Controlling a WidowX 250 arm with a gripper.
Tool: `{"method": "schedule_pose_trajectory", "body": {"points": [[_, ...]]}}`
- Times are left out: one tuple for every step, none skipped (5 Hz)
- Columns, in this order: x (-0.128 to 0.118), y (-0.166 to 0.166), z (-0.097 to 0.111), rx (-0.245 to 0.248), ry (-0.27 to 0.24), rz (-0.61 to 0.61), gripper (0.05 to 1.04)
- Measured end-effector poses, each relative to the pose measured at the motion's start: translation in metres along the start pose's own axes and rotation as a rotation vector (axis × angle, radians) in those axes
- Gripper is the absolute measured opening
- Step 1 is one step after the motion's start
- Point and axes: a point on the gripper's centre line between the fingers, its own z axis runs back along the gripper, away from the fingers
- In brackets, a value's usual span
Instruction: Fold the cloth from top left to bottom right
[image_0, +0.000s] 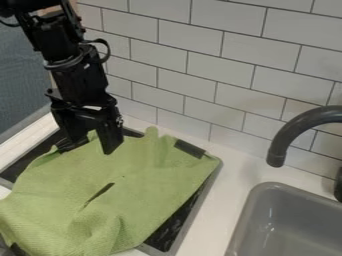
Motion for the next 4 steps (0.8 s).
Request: {"method": "schedule_pose_trajectory", "body": {"points": [[-0.003,0.000,-0.006,-0.004,0.019,0.009,0.999],[0.001,0.015,-0.020,0.048,0.025,0.042,0.999],[0.018,0.036,-0.029,0.100,0.019,0.068,0.999],[0.030,0.068,-0.030,0.156,-0.013,0.129,0.999]]}}
